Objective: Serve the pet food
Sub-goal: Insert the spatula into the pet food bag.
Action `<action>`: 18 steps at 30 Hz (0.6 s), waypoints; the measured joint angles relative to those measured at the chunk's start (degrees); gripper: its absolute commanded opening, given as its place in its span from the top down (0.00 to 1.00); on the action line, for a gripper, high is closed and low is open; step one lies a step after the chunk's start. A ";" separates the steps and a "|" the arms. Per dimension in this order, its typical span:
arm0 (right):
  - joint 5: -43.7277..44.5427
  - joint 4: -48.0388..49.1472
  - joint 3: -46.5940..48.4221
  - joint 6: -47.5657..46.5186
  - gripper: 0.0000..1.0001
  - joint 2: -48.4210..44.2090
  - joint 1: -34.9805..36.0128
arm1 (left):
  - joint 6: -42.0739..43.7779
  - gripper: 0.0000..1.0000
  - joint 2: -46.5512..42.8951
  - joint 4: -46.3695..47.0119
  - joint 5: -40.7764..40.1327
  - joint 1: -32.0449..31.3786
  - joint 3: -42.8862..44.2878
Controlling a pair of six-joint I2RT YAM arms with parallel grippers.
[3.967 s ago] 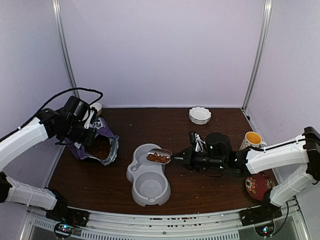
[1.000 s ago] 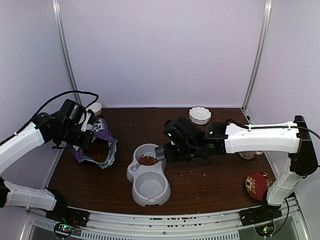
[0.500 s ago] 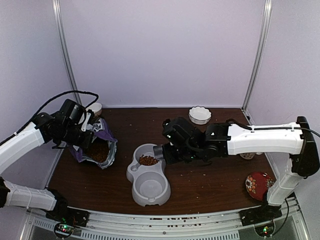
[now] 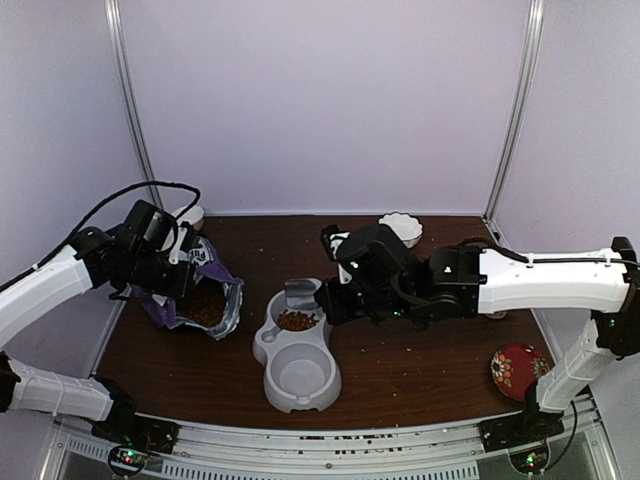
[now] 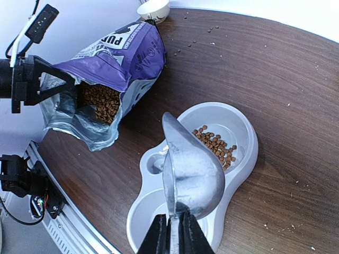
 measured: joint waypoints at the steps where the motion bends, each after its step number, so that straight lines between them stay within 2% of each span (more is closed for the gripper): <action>1: -0.44 0.63 -0.70 -0.11 1.00 -0.61 0.02 | -0.35 1.00 0.20 0.09 0.11 -0.37 0.00; 9: -4.39 5.97 -1.49 -2.08 1.00 -0.70 1.81 | -2.05 1.00 2.95 -0.04 0.59 -2.40 1.57; 18: -6.67 10.36 6.36 -5.01 1.00 10.05 3.04 | -4.26 1.00 5.51 -0.33 0.26 -5.77 3.76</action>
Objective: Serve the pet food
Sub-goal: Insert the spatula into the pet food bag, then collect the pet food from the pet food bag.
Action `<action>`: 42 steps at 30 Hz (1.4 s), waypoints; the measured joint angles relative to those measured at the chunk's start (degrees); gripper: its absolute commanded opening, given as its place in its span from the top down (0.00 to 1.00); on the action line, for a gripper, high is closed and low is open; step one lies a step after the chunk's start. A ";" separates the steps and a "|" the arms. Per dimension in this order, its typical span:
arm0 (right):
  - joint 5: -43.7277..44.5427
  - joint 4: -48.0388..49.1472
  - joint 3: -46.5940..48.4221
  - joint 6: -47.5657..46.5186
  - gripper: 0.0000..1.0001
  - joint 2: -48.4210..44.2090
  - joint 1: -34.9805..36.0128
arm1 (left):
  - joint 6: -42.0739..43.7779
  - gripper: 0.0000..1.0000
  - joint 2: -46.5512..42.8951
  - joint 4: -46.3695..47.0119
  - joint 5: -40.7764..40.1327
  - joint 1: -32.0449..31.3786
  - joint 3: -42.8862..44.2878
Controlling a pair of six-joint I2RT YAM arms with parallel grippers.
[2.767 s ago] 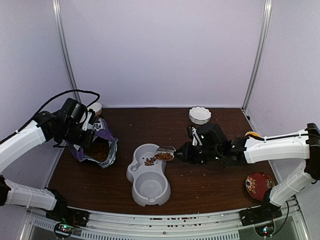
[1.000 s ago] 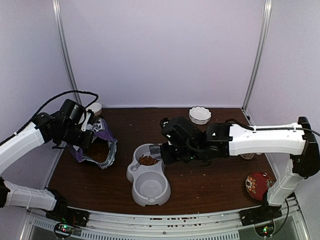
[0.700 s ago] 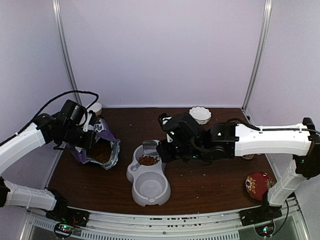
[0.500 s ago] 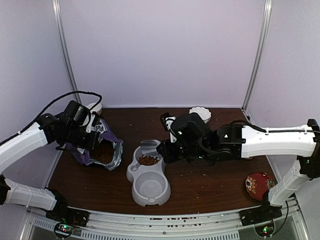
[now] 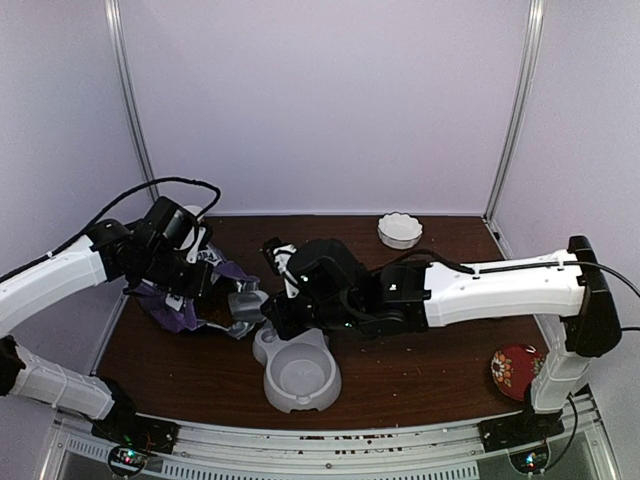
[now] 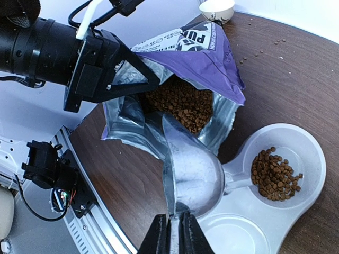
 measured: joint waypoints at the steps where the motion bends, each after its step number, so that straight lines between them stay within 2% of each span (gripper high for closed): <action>1: 0.02 0.33 1.11 -0.28 1.00 1.38 0.02 | -0.26 1.00 0.15 -0.04 0.02 -0.31 0.22; 8: 1.49 1.27 9.01 -2.99 1.00 10.75 0.07 | -1.92 1.00 0.31 -0.72 0.13 -1.03 1.16; 27: 15.23 -0.76 33.77 -8.92 1.00 33.97 0.07 | -4.24 1.00 0.31 -0.81 3.74 -1.11 1.31; 34: 20.83 -5.77 44.09 -6.80 1.00 39.80 -0.11 | -5.70 1.00 0.11 -1.20 3.89 -0.17 2.03; 42: 20.52 -9.33 51.87 -2.82 1.00 44.35 -0.44 | -7.50 1.00 0.11 -1.36 3.43 0.63 2.08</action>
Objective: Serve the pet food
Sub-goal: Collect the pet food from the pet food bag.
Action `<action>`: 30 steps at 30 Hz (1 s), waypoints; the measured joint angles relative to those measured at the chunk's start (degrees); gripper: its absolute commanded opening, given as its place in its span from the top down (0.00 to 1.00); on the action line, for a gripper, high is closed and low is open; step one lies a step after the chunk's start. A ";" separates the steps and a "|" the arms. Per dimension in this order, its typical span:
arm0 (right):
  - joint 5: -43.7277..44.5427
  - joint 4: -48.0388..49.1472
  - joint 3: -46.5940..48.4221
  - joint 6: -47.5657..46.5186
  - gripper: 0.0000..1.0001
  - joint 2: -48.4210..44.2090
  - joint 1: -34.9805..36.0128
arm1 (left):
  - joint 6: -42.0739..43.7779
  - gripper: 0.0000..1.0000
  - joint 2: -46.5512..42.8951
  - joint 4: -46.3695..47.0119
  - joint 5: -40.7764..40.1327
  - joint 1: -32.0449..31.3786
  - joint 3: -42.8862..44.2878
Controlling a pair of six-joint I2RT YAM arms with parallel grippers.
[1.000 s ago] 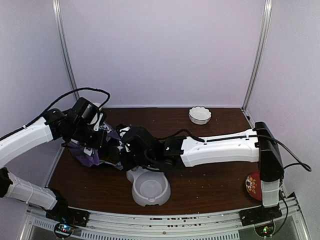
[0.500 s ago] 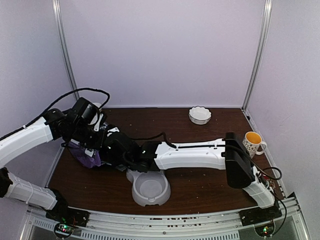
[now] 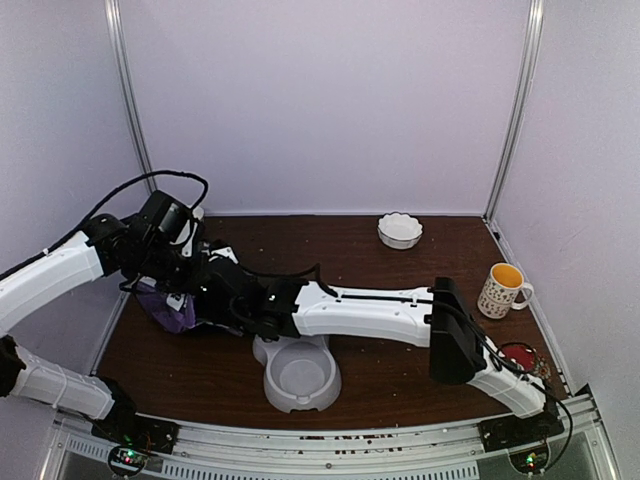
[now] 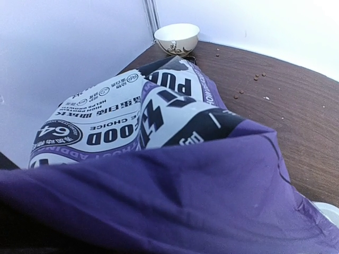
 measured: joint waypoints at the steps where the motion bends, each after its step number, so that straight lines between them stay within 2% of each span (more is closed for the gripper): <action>1: -0.66 0.00 0.70 0.44 1.00 0.48 -0.11 | -0.31 1.00 0.02 -0.09 -0.15 0.11 0.00; 9: -11.47 1.01 1.62 0.07 1.00 3.89 -0.92 | 1.70 1.00 0.98 -1.77 0.81 -0.98 0.02; 16: -16.22 1.60 1.40 0.81 1.00 3.87 -1.51 | 1.95 1.00 1.01 -1.95 0.50 -0.98 0.02; 21: -19.43 5.97 -2.67 3.41 1.00 2.43 -2.01 | 2.23 1.00 1.22 -1.95 0.70 -1.01 0.02; 30: -30.42 15.72 -11.06 11.91 1.00 -0.52 -4.26 | 2.34 1.00 1.38 -1.49 0.81 -1.07 0.02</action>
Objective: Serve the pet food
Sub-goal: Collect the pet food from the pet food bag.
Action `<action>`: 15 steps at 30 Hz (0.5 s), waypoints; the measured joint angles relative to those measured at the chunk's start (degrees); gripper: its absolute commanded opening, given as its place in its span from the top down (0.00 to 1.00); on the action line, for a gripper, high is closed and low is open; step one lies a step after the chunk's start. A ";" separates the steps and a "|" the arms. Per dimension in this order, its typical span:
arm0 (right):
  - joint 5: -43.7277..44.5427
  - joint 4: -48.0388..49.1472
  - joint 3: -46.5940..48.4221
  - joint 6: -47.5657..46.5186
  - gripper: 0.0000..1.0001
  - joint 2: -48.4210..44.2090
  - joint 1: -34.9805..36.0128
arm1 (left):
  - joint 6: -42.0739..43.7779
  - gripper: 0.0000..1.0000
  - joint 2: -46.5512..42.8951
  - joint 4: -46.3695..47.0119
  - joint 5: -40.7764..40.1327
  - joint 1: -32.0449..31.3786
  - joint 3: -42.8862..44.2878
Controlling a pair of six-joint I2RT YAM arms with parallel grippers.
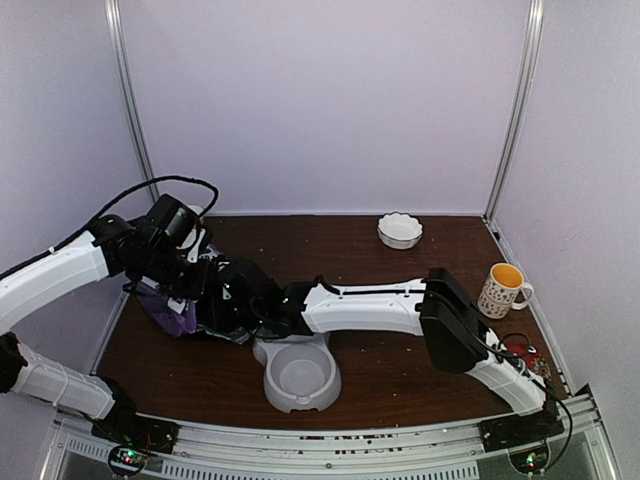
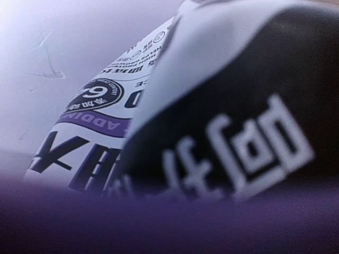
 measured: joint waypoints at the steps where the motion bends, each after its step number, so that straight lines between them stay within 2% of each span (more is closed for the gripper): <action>1: -1.09 1.05 -0.52 0.74 1.00 -0.09 -0.13 | -0.02 1.00 0.00 0.07 -0.09 0.00 0.00; 15: -9.22 14.86 -11.34 9.86 1.00 -4.26 -1.20 | 0.17 1.00 0.22 0.33 0.13 -0.55 0.00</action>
